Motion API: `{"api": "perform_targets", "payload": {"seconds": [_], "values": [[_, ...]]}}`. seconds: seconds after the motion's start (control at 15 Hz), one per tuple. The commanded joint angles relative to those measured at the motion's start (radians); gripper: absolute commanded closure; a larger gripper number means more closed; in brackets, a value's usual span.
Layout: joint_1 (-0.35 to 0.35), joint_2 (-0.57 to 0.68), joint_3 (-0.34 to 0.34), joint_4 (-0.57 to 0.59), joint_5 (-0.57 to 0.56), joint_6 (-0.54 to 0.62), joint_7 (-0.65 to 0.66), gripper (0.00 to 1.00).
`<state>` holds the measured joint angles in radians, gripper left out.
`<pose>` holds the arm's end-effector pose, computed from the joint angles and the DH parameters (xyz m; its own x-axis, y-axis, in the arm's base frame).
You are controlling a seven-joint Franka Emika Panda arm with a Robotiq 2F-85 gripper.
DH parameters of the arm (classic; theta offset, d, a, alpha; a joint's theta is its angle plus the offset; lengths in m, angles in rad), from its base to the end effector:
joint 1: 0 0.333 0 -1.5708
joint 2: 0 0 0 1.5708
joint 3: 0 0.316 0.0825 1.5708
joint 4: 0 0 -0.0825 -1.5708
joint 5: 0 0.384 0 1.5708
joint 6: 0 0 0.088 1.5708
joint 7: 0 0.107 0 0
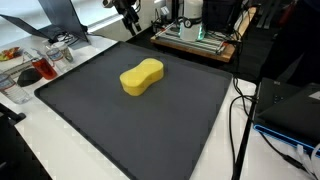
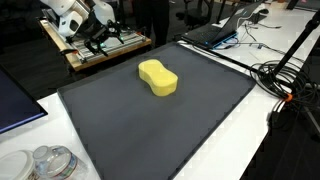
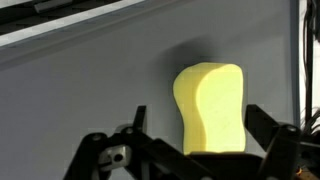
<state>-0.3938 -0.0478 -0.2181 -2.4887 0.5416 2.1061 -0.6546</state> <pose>0.3671 -0.2272 0.2864 0.9538 -0.2854 -0.0935 -0.2927 -0.8143 -0.5013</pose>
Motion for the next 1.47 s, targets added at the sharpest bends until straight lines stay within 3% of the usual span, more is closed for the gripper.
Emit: {"api": "perform_targets", "payload": {"seconds": [0.0, 0.27, 0.47, 0.8, 1.13, 1.4], "values": [[0.050, -0.025, -0.039, -0.019, -0.004, 0.011, 0.005, 0.00], [0.075, -0.042, -0.037, -0.034, -0.030, -0.017, 0.051, 0.00], [0.095, -0.111, -0.022, -0.081, -0.100, 0.041, 0.230, 0.00], [0.134, -0.254, -0.001, -0.131, -0.218, 0.006, 0.427, 0.00], [0.227, -0.337, 0.058, -0.120, -0.277, 0.014, 0.411, 0.00], [0.328, -0.289, 0.117, -0.087, -0.277, 0.078, 0.389, 0.00]]}}
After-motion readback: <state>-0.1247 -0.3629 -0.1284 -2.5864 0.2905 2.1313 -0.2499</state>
